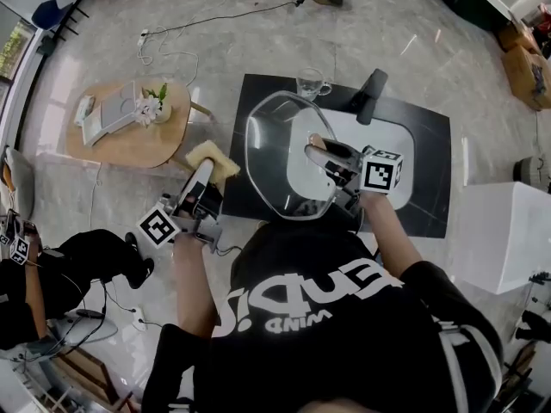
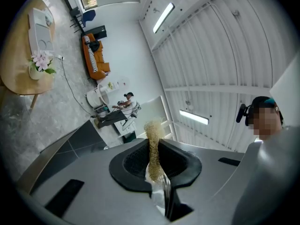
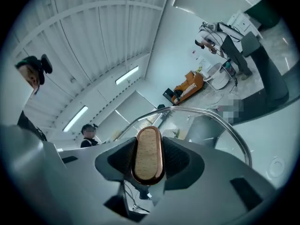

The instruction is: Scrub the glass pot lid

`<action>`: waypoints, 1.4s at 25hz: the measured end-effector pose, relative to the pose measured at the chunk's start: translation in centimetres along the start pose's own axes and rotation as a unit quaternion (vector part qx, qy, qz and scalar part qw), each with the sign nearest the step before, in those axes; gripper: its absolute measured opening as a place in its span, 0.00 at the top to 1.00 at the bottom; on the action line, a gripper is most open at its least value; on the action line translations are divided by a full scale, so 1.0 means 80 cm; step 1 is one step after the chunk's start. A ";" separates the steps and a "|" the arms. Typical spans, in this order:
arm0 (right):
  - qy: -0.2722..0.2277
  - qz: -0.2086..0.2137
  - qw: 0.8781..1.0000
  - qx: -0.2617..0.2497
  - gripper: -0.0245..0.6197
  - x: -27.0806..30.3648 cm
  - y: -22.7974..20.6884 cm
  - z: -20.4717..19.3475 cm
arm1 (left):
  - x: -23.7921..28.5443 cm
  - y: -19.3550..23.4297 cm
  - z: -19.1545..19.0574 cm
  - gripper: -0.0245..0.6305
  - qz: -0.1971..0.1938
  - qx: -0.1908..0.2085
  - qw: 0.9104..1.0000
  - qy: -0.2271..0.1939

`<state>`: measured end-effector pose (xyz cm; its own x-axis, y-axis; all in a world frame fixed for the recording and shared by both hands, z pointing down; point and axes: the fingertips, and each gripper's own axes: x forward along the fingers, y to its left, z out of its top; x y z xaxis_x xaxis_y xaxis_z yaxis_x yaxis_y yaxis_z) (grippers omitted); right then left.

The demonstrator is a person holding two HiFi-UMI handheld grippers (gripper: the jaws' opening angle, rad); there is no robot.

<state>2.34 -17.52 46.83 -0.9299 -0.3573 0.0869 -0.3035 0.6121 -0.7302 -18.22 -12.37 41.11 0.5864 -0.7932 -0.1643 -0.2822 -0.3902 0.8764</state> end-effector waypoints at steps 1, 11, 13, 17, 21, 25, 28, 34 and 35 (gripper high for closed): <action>0.013 -0.010 1.000 -0.010 0.69 0.003 -0.001 -0.003 | -0.002 0.000 0.001 0.88 0.000 0.000 1.000 -0.002; 0.120 -0.125 0.973 -0.150 0.69 0.027 -0.017 -0.039 | -0.011 -0.004 -0.004 0.88 0.004 0.000 1.000 -0.007; 0.130 -0.128 0.972 -0.150 0.69 0.030 -0.019 -0.045 | -0.014 -0.004 -0.005 0.88 0.005 0.001 1.000 -0.008; 0.143 -0.123 0.971 -0.144 0.69 0.039 -0.024 -0.056 | -0.019 -0.004 -0.009 0.88 0.007 0.002 1.000 -0.011; 0.161 -0.124 0.968 -0.147 0.69 0.054 -0.032 -0.067 | -0.024 -0.004 -0.010 0.88 0.013 0.003 1.000 -0.015; 0.181 -0.122 0.964 -0.154 0.69 0.075 -0.038 -0.078 | -0.034 -0.005 -0.009 0.88 0.021 0.004 1.000 -0.022; 0.198 -0.124 0.958 -0.166 0.69 0.090 -0.044 -0.086 | -0.041 -0.008 -0.009 0.88 0.026 0.004 0.999 -0.028; 0.232 -0.129 0.948 -0.175 0.69 0.124 -0.072 -0.107 | -0.053 -0.005 -0.010 0.88 0.039 0.006 0.998 -0.039; 0.236 -0.129 0.947 -0.174 0.69 0.129 -0.075 -0.110 | -0.055 -0.005 -0.010 0.88 0.042 0.006 0.998 -0.041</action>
<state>-7.25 -18.68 58.10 -0.7800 -0.2206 0.5856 -0.5064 0.7723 -0.3836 -20.07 -8.34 41.86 0.4965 -0.8585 -0.1283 -0.3372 -0.3269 0.8828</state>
